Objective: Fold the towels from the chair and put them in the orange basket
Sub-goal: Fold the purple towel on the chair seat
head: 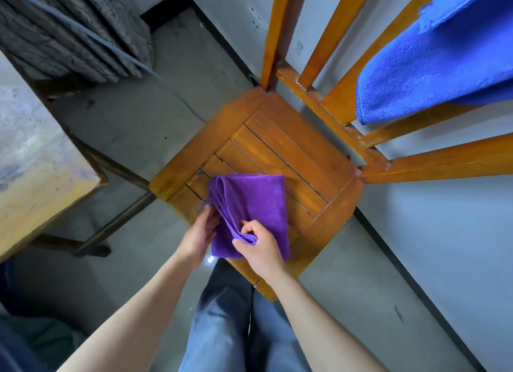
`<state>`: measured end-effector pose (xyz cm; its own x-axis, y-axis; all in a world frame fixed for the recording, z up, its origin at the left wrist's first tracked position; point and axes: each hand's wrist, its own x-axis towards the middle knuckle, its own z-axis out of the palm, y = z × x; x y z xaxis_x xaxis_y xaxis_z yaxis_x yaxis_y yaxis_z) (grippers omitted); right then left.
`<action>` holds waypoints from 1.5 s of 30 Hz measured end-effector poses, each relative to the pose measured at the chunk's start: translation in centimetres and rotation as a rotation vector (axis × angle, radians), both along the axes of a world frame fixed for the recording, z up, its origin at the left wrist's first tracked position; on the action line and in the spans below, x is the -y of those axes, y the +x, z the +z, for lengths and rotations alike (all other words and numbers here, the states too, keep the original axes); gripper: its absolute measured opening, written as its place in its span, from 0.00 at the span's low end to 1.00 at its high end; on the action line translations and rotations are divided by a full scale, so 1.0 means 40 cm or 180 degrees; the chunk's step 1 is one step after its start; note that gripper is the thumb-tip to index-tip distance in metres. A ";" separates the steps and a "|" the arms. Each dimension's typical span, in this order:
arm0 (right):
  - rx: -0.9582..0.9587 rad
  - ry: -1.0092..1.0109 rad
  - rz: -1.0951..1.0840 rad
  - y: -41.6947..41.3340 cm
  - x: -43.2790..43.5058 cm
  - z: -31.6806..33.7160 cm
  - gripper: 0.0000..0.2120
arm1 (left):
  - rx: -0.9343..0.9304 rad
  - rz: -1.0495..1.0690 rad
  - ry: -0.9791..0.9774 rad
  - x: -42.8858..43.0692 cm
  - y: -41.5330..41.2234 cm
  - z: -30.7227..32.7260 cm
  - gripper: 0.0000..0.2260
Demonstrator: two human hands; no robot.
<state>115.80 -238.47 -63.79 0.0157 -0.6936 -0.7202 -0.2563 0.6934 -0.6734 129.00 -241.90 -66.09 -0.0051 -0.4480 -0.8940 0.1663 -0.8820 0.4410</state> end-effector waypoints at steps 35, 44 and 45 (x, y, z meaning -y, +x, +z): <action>-0.2578 -0.2415 0.2960 -0.162 -0.013 -0.107 0.22 | 0.2950 -0.4652 -0.3178 -0.064 -0.017 -0.107 0.28; -0.2921 -0.2983 0.2668 -0.201 0.089 0.242 0.11 | 0.3056 -0.4283 -0.3499 0.061 -0.051 0.268 0.28; -0.2965 -0.3130 0.2698 -0.204 0.101 0.262 0.10 | 0.3070 -0.4241 -0.3558 0.069 -0.054 0.290 0.29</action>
<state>107.65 -242.50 -53.30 0.4508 -0.8926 0.0035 -0.8826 -0.4463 -0.1476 126.85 -244.66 -54.47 -0.5231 -0.8329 -0.1808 -0.8337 0.4561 0.3112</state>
